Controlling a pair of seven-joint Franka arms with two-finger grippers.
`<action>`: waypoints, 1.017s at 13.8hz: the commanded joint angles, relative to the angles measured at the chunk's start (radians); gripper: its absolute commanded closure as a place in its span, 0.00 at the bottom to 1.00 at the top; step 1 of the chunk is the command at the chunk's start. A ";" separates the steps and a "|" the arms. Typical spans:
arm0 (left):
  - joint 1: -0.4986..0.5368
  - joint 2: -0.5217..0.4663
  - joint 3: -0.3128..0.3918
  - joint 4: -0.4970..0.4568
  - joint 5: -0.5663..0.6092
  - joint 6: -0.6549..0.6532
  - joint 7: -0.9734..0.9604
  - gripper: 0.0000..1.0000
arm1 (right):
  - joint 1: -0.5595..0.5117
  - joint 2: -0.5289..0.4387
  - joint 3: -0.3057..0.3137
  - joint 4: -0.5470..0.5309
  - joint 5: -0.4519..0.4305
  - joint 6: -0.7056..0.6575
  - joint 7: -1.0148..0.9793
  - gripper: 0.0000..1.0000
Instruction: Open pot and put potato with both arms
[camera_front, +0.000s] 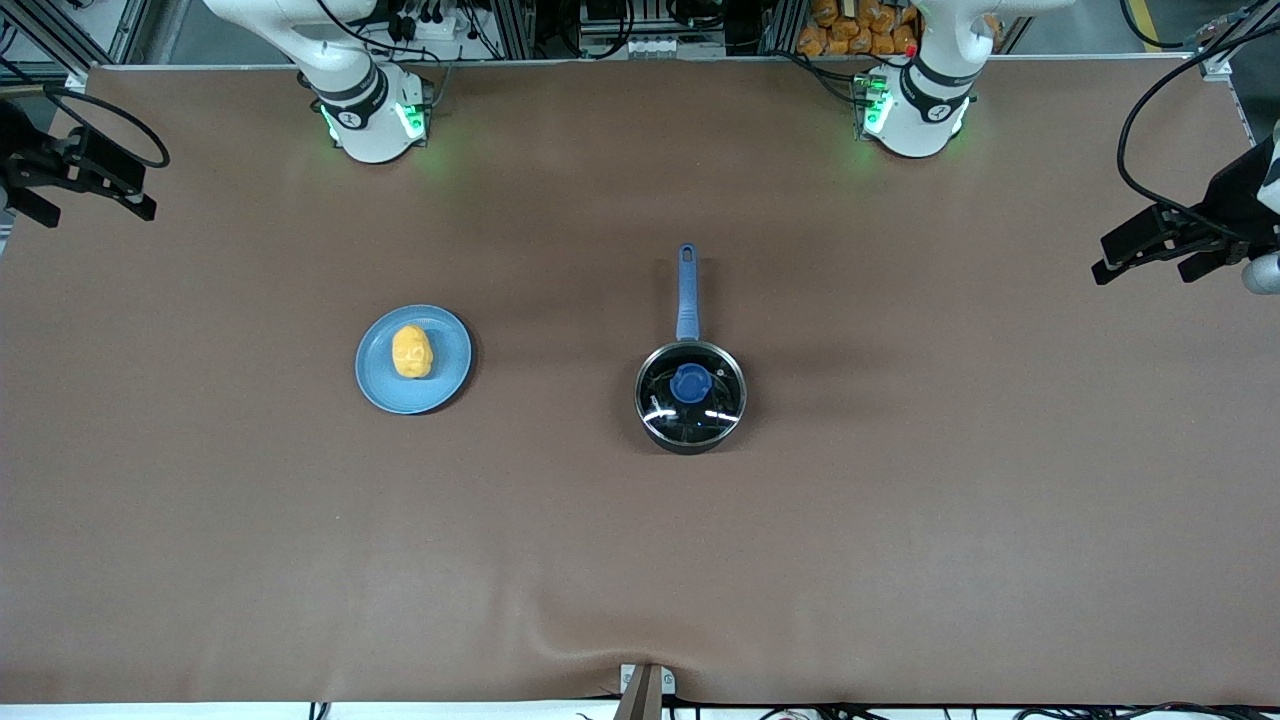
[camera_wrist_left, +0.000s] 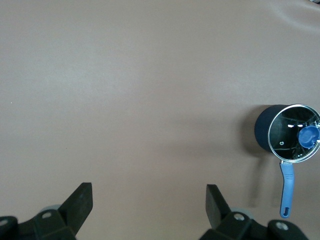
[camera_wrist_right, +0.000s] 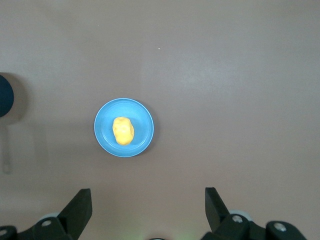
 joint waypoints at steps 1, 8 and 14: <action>-0.006 -0.017 0.009 -0.019 -0.008 0.011 0.024 0.00 | 0.005 0.009 -0.001 0.018 0.010 -0.012 0.023 0.00; -0.006 -0.014 0.011 -0.016 -0.009 0.011 0.007 0.00 | 0.004 0.009 -0.001 0.018 0.010 -0.012 0.023 0.00; 0.025 -0.009 0.005 -0.012 -0.009 0.002 0.022 0.00 | 0.004 0.009 -0.001 0.018 0.010 -0.011 0.023 0.00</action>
